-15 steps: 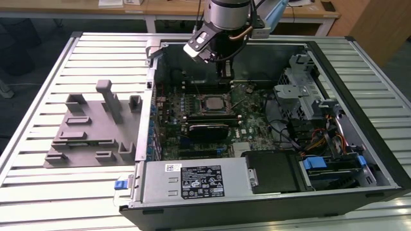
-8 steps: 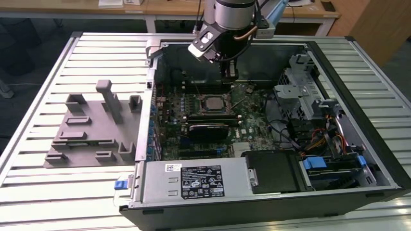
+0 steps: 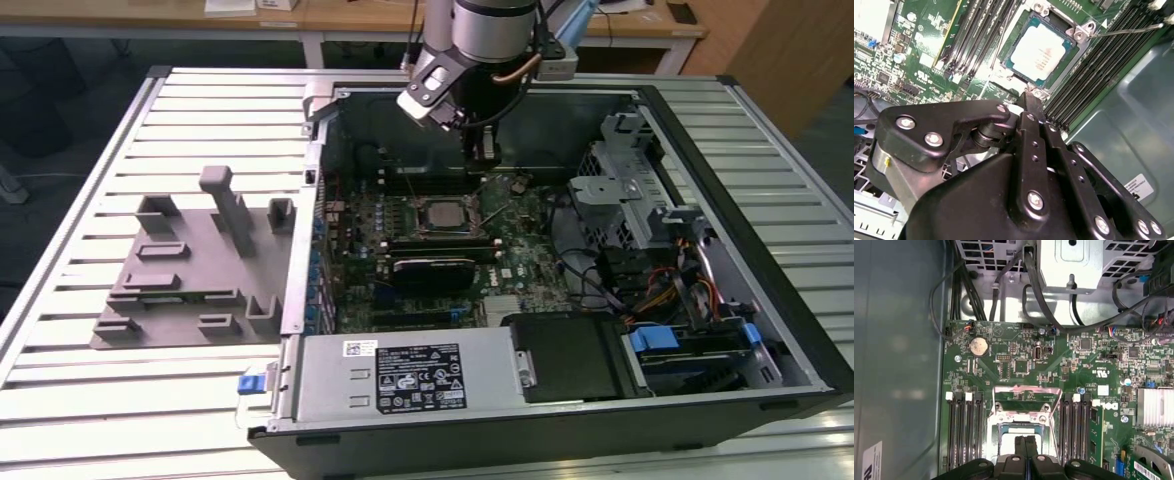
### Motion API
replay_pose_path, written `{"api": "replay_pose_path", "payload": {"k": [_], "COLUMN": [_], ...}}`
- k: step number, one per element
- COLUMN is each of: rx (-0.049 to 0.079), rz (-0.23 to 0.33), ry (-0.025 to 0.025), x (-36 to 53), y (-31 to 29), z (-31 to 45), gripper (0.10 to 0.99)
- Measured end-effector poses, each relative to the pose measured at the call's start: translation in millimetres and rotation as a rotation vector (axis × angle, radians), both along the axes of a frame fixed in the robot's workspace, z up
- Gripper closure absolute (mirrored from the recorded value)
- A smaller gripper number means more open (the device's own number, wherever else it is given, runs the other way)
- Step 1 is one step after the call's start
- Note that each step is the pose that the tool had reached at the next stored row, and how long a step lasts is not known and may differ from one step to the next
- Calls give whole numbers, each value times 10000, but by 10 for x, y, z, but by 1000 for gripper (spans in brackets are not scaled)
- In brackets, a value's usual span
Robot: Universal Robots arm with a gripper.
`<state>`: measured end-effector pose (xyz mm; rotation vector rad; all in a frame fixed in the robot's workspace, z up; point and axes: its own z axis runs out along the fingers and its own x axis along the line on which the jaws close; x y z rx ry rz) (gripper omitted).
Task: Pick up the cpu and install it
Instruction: 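Close the cpu cover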
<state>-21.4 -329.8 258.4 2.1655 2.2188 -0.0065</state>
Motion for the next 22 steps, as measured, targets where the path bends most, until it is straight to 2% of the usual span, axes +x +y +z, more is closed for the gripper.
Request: {"api": "replay_pose_path", "payload": {"k": [10, 22], "rx": [0, -2], "rz": [0, 0], "ry": [2, 9], "x": [93, 244], "y": [0, 0], "z": [0, 3], "gripper": [980, 980]}}
